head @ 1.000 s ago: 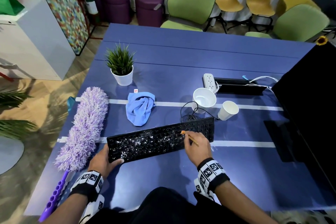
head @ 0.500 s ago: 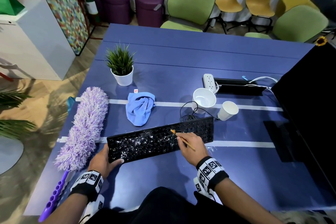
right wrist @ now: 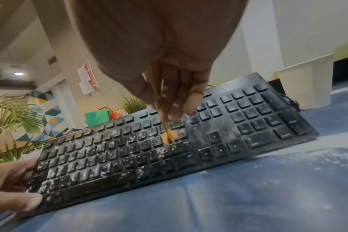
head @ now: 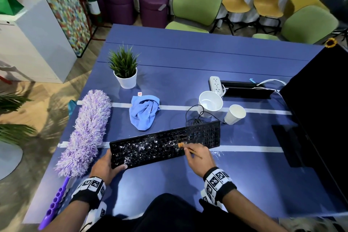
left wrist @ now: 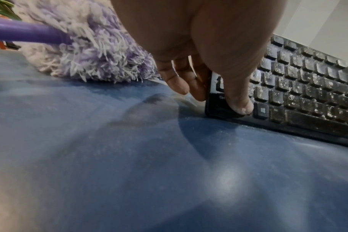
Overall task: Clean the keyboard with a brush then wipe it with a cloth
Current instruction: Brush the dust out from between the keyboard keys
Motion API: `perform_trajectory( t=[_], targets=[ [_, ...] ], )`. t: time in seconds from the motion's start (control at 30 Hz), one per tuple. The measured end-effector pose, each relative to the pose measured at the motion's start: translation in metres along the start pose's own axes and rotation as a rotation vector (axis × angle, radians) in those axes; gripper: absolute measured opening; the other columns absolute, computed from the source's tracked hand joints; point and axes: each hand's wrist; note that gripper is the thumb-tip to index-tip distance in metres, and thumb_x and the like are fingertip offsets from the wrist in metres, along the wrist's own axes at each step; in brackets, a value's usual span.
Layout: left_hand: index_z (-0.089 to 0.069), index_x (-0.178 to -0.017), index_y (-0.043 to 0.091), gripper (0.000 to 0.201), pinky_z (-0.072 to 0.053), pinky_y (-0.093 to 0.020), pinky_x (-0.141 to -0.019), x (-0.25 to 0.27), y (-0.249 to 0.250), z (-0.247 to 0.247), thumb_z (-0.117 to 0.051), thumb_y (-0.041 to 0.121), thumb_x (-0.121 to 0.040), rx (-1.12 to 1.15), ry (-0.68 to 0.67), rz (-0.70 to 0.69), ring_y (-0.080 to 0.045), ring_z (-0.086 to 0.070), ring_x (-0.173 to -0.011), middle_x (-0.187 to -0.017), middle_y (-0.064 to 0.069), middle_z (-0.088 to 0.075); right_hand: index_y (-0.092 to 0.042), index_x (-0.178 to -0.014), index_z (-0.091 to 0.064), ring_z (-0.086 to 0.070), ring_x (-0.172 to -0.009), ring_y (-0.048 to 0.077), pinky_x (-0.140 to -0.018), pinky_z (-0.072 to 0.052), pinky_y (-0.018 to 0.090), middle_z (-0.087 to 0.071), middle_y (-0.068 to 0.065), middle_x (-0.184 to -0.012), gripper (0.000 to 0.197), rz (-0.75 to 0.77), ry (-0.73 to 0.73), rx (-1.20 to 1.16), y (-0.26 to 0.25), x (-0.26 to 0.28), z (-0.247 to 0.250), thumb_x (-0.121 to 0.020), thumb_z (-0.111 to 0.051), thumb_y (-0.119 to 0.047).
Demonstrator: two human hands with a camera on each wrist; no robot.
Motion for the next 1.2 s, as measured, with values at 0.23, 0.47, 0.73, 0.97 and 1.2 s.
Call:
perform_trajectory(
  t=[0.23, 0.47, 0.73, 0.97, 1.2],
  targets=[
    [-0.039, -0.132, 0.018, 0.083, -0.052, -0.038, -0.085, 0.001, 0.002, 0.001, -0.082, 0.042, -0.065, -0.009, 0.004, 0.003, -0.033, -0.066, -0.099, -0.11, -0.014, -0.069, -0.017, -0.101, -0.072, -0.056, -0.076, 0.009, -0.072, -0.048, 0.017, -0.067, -0.004, -0.081, 0.017, -0.038, 0.27, -0.063, 0.007, -0.005, 0.013, -0.089, -0.06, -0.013],
    [-0.041, -0.131, 0.019, 0.084, -0.052, -0.038, -0.083, 0.0, 0.003, 0.001, -0.083, 0.044, -0.063, -0.009, 0.009, 0.021, -0.032, -0.066, -0.098, -0.108, -0.014, -0.069, -0.021, -0.097, -0.073, -0.065, -0.072, 0.014, -0.067, -0.057, 0.028, -0.073, 0.001, -0.084, 0.017, -0.088, 0.087, -0.017, 0.021, -0.006, 0.012, -0.089, -0.057, -0.021],
    [-0.041, -0.129, 0.019, 0.081, -0.052, -0.039, -0.083, 0.001, 0.005, 0.002, -0.082, 0.044, -0.064, -0.027, 0.013, 0.028, -0.033, -0.066, -0.096, -0.107, -0.014, -0.069, -0.022, -0.097, -0.073, -0.064, -0.068, 0.014, -0.061, -0.051, 0.02, -0.074, -0.001, -0.084, 0.017, -0.137, 0.048, 0.009, 0.02, -0.003, 0.011, -0.09, -0.057, -0.021],
    [-0.04, -0.13, 0.019, 0.082, -0.052, -0.038, -0.083, 0.0, 0.004, 0.001, -0.082, 0.045, -0.064, -0.026, 0.009, 0.03, -0.033, -0.066, -0.096, -0.108, -0.014, -0.069, -0.021, -0.098, -0.074, -0.065, -0.069, 0.011, -0.065, -0.057, 0.027, -0.074, -0.001, -0.085, 0.018, -0.133, 0.084, -0.039, 0.023, 0.002, 0.006, -0.091, -0.058, -0.022],
    [-0.039, -0.132, 0.019, 0.083, -0.052, -0.038, -0.083, 0.002, 0.004, 0.001, -0.082, 0.045, -0.065, -0.034, 0.011, 0.025, -0.033, -0.066, -0.097, -0.109, -0.013, -0.069, -0.019, -0.102, -0.074, -0.059, -0.078, 0.004, -0.075, -0.05, 0.018, -0.074, -0.002, -0.096, 0.019, 0.014, 0.0, -0.083, 0.012, 0.003, -0.004, -0.09, -0.06, -0.02]
  ],
)
Point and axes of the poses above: each hand's wrist, its own x-axis away from the middle knuckle, its own z-axis out of the back of the hand, y = z × x
